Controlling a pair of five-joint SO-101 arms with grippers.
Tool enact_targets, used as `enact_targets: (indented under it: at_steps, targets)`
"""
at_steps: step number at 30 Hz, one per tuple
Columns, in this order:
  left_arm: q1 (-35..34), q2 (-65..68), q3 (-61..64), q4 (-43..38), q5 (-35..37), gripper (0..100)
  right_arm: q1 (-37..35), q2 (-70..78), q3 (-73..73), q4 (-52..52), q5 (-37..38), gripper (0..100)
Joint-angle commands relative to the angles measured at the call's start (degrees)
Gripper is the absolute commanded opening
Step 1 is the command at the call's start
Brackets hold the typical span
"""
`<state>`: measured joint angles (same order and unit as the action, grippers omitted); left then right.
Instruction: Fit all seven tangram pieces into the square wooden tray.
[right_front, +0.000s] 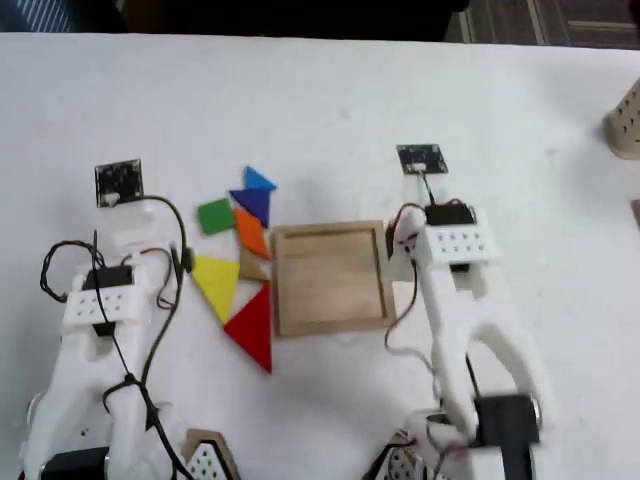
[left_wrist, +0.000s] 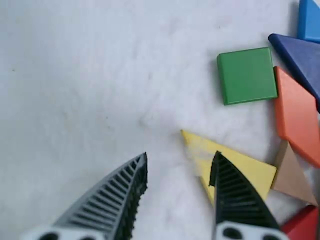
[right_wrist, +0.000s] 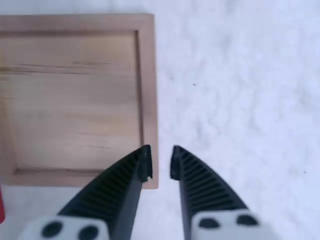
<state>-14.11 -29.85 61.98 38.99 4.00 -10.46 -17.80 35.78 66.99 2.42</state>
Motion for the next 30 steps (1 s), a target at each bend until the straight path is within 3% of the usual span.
enact_targets:
  at_steps: [1, 6, 12, 18, 22, 27, 30]
  targets:
    - [0.75, 0.13, -0.97, -1.32, 0.35, 21, -7.60, -14.46, 4.84, 0.48, 4.84, 3.2]
    - [0.66, 0.13, -0.97, -1.32, 0.53, 21, -22.81, -23.34, 11.96, -2.33, 5.63, 1.8]
    - [-1.19, 0.13, -1.32, -1.32, 0.53, 19, -37.05, -19.38, 19.78, -12.26, 5.19, 1.8]
    - [-1.89, 0.22, -0.97, -4.84, 0.35, 4, -40.13, -8.84, 23.82, -24.92, 5.19, 1.8]
    - [-3.03, 0.22, -1.32, -4.92, 0.62, 6, -42.24, -5.67, 22.15, -26.24, 5.10, 1.8]
    - [-3.82, 0.22, -1.49, -6.15, 0.79, 6, -49.89, -7.43, 21.54, -22.11, 5.10, 1.8]
    - [-5.85, 0.22, -1.49, -7.56, 0.97, 6, -50.07, -10.42, 21.89, -21.32, 5.10, 1.8]
